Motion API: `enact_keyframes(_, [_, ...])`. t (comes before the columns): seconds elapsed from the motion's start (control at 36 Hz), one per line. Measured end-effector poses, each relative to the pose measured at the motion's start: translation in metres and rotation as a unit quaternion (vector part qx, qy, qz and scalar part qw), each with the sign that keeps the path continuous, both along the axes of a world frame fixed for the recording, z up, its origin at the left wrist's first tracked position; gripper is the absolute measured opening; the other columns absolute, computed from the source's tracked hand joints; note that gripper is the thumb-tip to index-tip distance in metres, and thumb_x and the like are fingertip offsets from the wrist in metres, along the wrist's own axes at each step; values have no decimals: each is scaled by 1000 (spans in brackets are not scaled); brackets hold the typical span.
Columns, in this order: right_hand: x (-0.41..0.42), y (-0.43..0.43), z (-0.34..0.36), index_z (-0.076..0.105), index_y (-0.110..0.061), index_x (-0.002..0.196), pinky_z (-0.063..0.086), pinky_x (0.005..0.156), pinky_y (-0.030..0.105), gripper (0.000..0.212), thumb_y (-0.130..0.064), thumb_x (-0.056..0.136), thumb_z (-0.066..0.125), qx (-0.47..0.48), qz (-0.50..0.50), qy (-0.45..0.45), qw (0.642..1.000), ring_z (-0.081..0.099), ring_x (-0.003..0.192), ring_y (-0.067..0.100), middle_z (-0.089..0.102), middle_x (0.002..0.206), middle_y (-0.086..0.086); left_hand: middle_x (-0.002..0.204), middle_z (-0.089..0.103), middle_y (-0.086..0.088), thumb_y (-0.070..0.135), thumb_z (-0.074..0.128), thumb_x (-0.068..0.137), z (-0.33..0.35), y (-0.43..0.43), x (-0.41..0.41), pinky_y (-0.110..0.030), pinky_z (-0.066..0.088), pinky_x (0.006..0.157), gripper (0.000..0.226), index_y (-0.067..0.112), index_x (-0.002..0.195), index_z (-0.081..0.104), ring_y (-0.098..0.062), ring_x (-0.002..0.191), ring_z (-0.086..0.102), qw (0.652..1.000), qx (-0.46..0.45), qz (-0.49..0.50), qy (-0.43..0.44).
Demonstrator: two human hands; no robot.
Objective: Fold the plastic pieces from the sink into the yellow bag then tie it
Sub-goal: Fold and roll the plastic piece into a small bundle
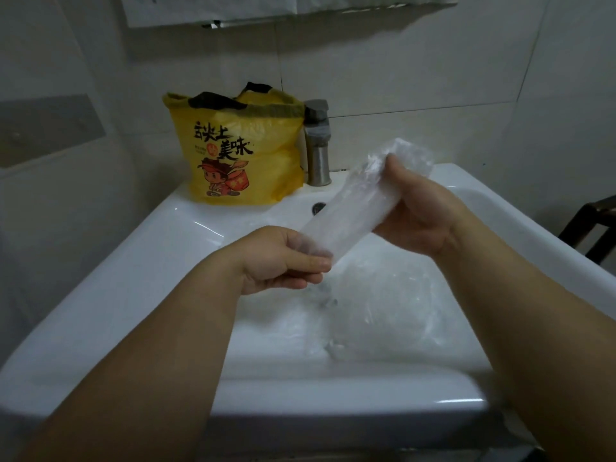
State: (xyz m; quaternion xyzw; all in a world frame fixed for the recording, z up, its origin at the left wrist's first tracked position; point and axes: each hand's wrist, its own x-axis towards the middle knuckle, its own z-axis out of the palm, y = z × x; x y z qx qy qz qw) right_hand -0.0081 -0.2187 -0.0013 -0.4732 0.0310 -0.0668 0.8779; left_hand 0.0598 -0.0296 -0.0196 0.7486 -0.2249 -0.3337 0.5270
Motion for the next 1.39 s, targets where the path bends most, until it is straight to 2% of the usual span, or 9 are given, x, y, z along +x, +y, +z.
enact_keyframes(0.25, [-6,15,-7,49,-6,134,47,98,50,71,-44,76,60,-178,24,52,982,60,115,31,63,124,14,102,73,4,37,84,69,-3,-4,-6,-26,51,80,43,20,106,71,-12,93,66,991,44,-36,-120])
enact_keyframes(0.39, [-7,20,-6,56,-6,122,55,89,42,52,-36,80,63,-202,61,58,976,67,104,28,68,115,15,79,72,-7,15,73,84,2,-10,-5,-29,54,69,6,10,87,72,-18,73,67,989,-69,61,-113])
enact_keyframes(0.53, [-7,20,-2,57,4,117,60,76,34,26,-2,92,56,-166,-54,38,984,69,96,29,68,108,19,75,73,-2,11,68,86,7,-4,1,-23,55,58,2,11,84,69,-12,65,70,987,-133,89,-29])
enact_keyframes(0.67, [-6,29,-5,41,-10,136,60,76,41,55,-7,87,66,-270,-72,35,960,71,87,29,66,106,15,117,69,-14,32,62,79,13,2,4,-38,55,93,51,9,124,62,-27,109,66,985,-150,2,87])
enact_keyframes(0.81, [-7,35,-8,12,-41,150,55,88,43,75,-21,94,58,-340,-59,14,939,63,106,30,55,129,7,119,66,-17,13,63,77,11,3,12,-37,58,83,52,2,128,58,-29,103,66,980,-141,52,133])
enact_keyframes(0.97, [-15,43,-14,14,-47,148,39,88,7,89,5,85,52,-637,-48,-57,767,25,138,12,5,159,-9,65,68,-9,11,51,96,12,4,19,-24,52,44,15,1,97,63,-17,51,67,957,-153,134,208])
enact_keyframes(1.11, [-11,58,-19,60,-28,128,25,114,44,49,-22,81,73,-739,-82,-160,650,26,141,31,32,154,8,69,69,-11,11,51,97,7,3,22,-27,53,44,21,2,114,59,-20,54,68,945,-160,159,237])
enact_keyframes(1.25, [-12,65,-15,72,-7,94,51,82,39,33,-36,94,57,-638,-86,-128,755,63,83,26,71,90,11,84,69,-9,-5,57,90,4,-1,23,-22,57,55,18,0,106,62,-13,65,68,958,-190,146,158])
enact_keyframes(1.39, [-13,58,-7,63,-12,111,48,83,23,42,-45,97,41,-480,-95,-57,870,62,96,15,67,103,3,105,71,-11,4,54,94,5,-10,13,-26,60,71,22,5,113,66,-17,87,68,957,-238,113,118])
